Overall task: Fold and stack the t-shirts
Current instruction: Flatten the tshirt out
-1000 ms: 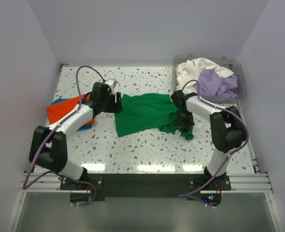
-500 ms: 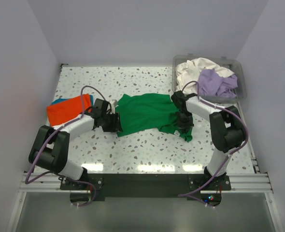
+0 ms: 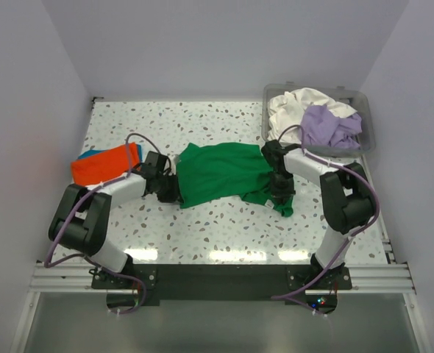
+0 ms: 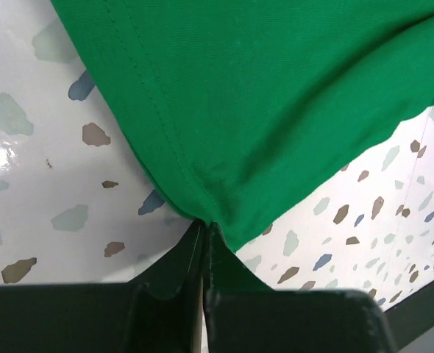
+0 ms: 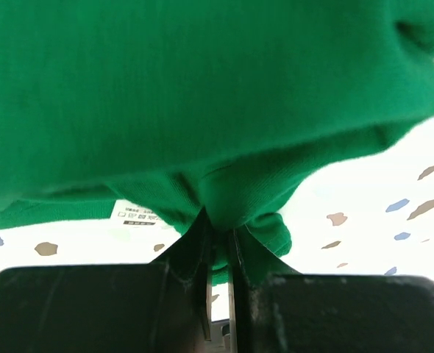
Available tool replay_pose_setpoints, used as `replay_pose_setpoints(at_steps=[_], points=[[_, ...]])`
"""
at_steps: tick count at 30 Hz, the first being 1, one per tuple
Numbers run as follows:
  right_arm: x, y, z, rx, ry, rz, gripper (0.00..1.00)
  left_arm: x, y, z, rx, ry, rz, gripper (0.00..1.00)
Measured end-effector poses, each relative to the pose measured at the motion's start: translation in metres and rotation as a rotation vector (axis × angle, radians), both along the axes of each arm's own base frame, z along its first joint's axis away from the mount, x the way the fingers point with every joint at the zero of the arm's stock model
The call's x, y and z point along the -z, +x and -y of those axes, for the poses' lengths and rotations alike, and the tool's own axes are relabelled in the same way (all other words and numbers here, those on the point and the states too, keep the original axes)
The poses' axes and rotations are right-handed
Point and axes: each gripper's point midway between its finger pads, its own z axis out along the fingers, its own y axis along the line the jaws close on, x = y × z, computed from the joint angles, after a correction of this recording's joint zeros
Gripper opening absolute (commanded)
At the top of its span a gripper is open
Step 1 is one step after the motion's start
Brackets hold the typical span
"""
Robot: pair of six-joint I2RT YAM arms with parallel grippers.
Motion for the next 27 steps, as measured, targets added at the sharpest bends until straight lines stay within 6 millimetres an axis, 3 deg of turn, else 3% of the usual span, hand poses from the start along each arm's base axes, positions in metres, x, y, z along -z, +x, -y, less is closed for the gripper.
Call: replay_pose_setpoints(at_steps=[5,7,8,10,12,14,16,18,21,22,23,25,27], points=[[-0.007,0.001,0.0,-0.003,0.004,0.021,0.0,-0.002,0.006,-0.005,-0.012,0.021,0.005,0.0],[-0.015,0.004,0.001,-0.012,-0.002,0.03,0.0,-0.014,0.021,-0.017,-0.05,0.047,0.019,0.0],[-0.022,0.008,0.002,-0.019,-0.009,0.044,0.0,-0.027,0.038,-0.026,-0.082,0.055,0.052,0.0],[-0.038,0.02,0.003,-0.036,-0.025,0.082,0.0,-0.065,0.081,-0.047,-0.152,0.057,0.154,0.0],[-0.064,0.037,0.004,-0.054,-0.043,0.143,0.0,-0.12,0.129,-0.073,-0.223,0.054,0.302,0.0],[-0.095,0.058,0.003,-0.06,-0.051,0.229,0.0,-0.178,0.164,-0.093,-0.264,0.054,0.452,0.0],[-0.128,0.075,0.005,-0.058,-0.065,0.321,0.0,-0.217,0.181,-0.125,-0.326,0.066,0.552,0.0],[-0.166,0.085,0.011,-0.047,-0.079,0.427,0.04,-0.238,0.183,-0.15,-0.369,0.081,0.605,0.0],[-0.208,0.079,0.023,-0.025,-0.085,0.546,0.28,-0.24,0.175,-0.177,-0.417,0.083,0.602,0.0],[-0.217,0.075,0.026,-0.017,-0.084,0.574,0.45,-0.233,0.171,-0.182,-0.424,0.075,0.583,0.0],[-0.222,0.069,0.03,-0.007,-0.084,0.594,0.52,-0.225,0.167,-0.184,-0.427,0.068,0.565,0.0],[-0.217,0.053,0.043,0.008,-0.114,0.58,0.62,-0.198,0.156,-0.184,-0.423,0.045,0.499,0.0],[-0.198,0.042,0.052,0.023,-0.142,0.522,0.65,-0.171,0.144,-0.18,-0.415,0.021,0.434,0.0]])
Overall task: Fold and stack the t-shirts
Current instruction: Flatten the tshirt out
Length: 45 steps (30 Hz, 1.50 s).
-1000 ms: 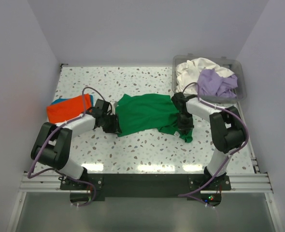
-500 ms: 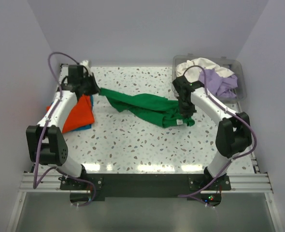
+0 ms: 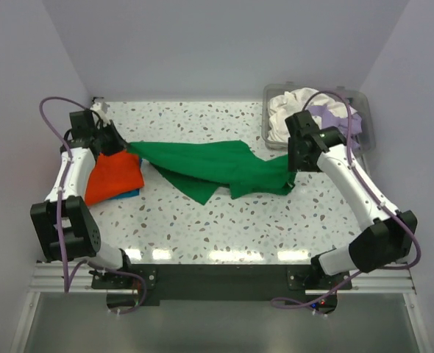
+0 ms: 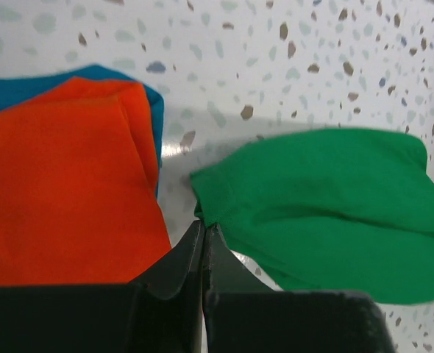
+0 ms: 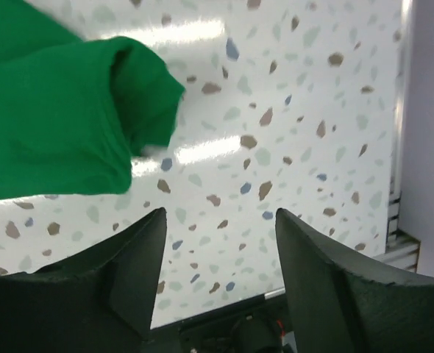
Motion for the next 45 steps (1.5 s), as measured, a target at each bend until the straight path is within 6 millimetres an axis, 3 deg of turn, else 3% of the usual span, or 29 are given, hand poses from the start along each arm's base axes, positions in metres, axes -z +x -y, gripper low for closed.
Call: replay_pose_setpoints(at_steps=[3,4,7,14,23,28,31,36,40,45], points=[[0.048,-0.015,-0.001,0.018,0.019,-0.132,0.65,0.037,-0.02,0.012,0.03,-0.06,-0.089,0.0],[0.067,-0.022,-0.007,0.014,0.048,-0.187,0.64,0.046,-0.024,0.015,0.04,-0.076,-0.112,0.0],[0.101,-0.033,-0.027,-0.003,0.152,-0.267,0.62,0.063,-0.03,0.02,0.055,-0.101,-0.154,0.0],[0.127,-0.039,-0.053,-0.03,0.289,-0.306,0.6,0.065,-0.027,0.021,0.07,-0.105,-0.144,0.0],[0.185,-0.06,-0.064,-0.004,0.354,-0.424,0.55,0.065,-0.022,0.022,0.079,-0.109,-0.127,0.0],[0.199,-0.046,-0.069,-0.004,0.36,-0.405,0.51,0.064,-0.019,0.023,0.084,-0.11,-0.111,0.0],[0.206,-0.04,-0.07,-0.006,0.358,-0.4,0.43,0.066,-0.019,0.023,0.088,-0.114,-0.112,0.0],[0.207,-0.037,-0.067,0.0,0.333,-0.403,0.16,0.066,-0.019,0.024,0.09,-0.115,-0.108,0.0],[0.207,-0.032,-0.068,-0.007,0.338,-0.388,0.0,0.064,-0.016,0.023,0.092,-0.113,-0.096,0.0],[0.204,-0.023,-0.071,-0.016,0.346,-0.358,0.0,0.068,-0.013,0.024,0.097,-0.117,-0.093,0.0]])
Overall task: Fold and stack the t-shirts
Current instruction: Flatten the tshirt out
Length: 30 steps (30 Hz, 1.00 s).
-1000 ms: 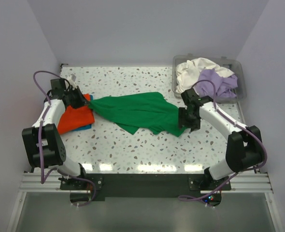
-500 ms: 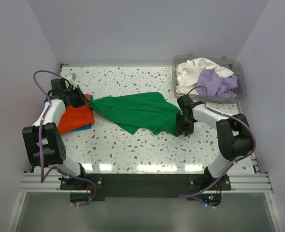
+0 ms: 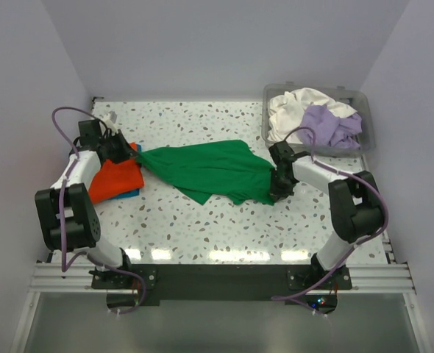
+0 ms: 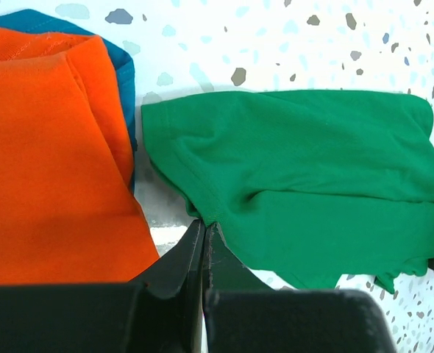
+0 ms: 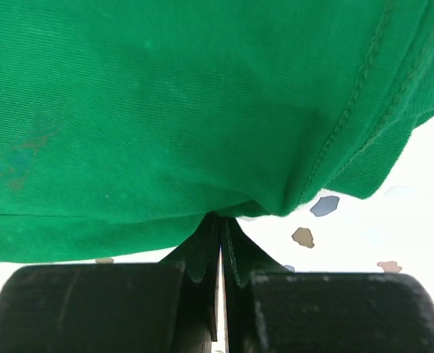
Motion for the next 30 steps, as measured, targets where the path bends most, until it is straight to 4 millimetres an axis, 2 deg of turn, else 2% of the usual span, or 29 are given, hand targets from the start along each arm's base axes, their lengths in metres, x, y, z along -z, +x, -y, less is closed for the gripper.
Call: replay_pose_setpoints(at_steps=[4,10,13,22,25,27,30], points=[[-0.011,0.006,-0.001,-0.001,0.004,0.035,0.0,0.004,0.0,0.0,0.0,-0.002,-0.011,0.0],[-0.057,0.021,-0.005,-0.002,0.047,0.164,0.0,0.003,0.002,0.0,0.0,-0.001,-0.005,0.0],[-0.071,0.023,-0.004,0.003,0.051,0.209,0.0,0.003,0.002,-0.001,0.0,0.0,-0.004,0.0],[-0.071,0.022,-0.004,0.01,0.052,0.209,0.0,0.004,0.002,-0.001,0.0,0.0,-0.007,0.0],[-0.079,0.022,-0.003,0.01,0.057,0.227,0.0,0.002,0.002,-0.001,-0.001,0.001,-0.008,0.0],[-0.095,0.022,-0.003,0.008,0.067,0.26,0.0,0.0,0.004,-0.002,-0.003,0.005,-0.003,0.0],[-0.138,0.026,-0.003,0.003,0.095,0.364,0.0,-0.006,0.005,-0.003,-0.009,0.012,0.01,0.0]])
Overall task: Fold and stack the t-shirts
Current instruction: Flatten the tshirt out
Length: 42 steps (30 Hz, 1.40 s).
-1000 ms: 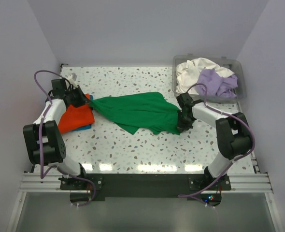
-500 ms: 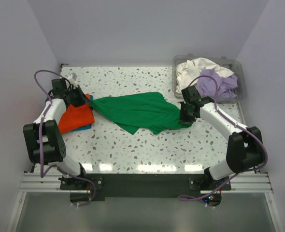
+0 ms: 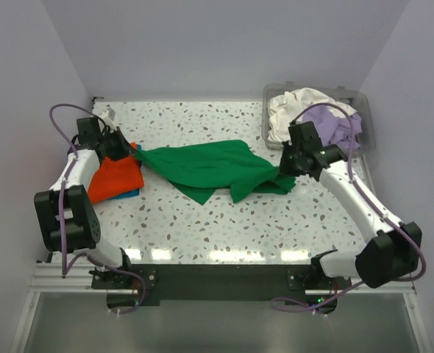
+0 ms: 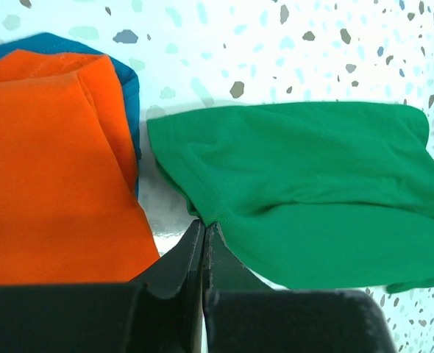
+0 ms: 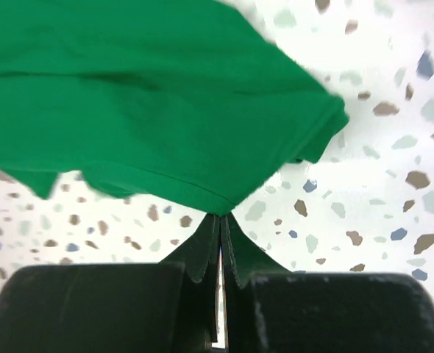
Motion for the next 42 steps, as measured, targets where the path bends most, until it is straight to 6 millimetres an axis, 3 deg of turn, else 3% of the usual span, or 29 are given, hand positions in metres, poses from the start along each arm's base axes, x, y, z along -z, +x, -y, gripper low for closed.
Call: replay_pose_setpoints(at_steps=[6,10,13,17,27,29,31,35,36,37,38,40,42], points=[[-0.099,-0.006,0.006,-0.001,0.065,0.258,0.0,-0.038,-0.002,-0.006,-0.029,0.047,0.09,0.0],[-0.132,-0.013,0.01,-0.001,0.087,0.337,0.0,-0.072,0.001,-0.008,-0.039,0.071,0.172,0.0],[-0.134,-0.01,0.01,-0.005,0.079,0.339,0.0,-0.088,0.005,-0.009,-0.041,0.08,0.207,0.0],[-0.122,-0.008,0.009,-0.011,0.062,0.299,0.0,-0.085,0.002,-0.009,-0.042,0.079,0.19,0.0],[-0.129,-0.031,0.018,-0.012,0.064,0.313,0.0,-0.098,-0.02,-0.011,-0.071,0.11,0.197,0.0],[-0.118,-0.029,0.017,-0.014,0.056,0.292,0.0,-0.093,-0.021,-0.01,-0.067,0.106,0.193,0.0],[-0.092,-0.018,0.014,-0.017,0.03,0.227,0.0,-0.076,-0.017,-0.009,-0.056,0.09,0.156,0.0],[-0.016,0.025,0.002,-0.022,-0.036,0.065,0.0,-0.007,0.005,-0.011,-0.039,0.047,0.021,0.0],[0.012,0.039,-0.001,-0.02,-0.055,0.013,0.05,0.013,0.006,-0.011,-0.037,0.037,-0.024,0.0],[0.039,0.046,-0.001,-0.014,-0.08,-0.044,0.28,0.03,0.006,-0.011,-0.034,0.025,-0.065,0.0],[0.062,0.05,0.001,-0.002,-0.105,-0.102,0.43,0.043,0.006,-0.01,-0.031,0.017,-0.095,0.0],[0.092,0.05,0.005,0.0,-0.142,-0.184,0.55,0.06,0.004,-0.009,-0.021,0.002,-0.137,0.0],[0.1,0.049,0.006,0.002,-0.149,-0.21,0.57,0.067,0.004,-0.007,-0.01,-0.005,-0.15,0.0]])
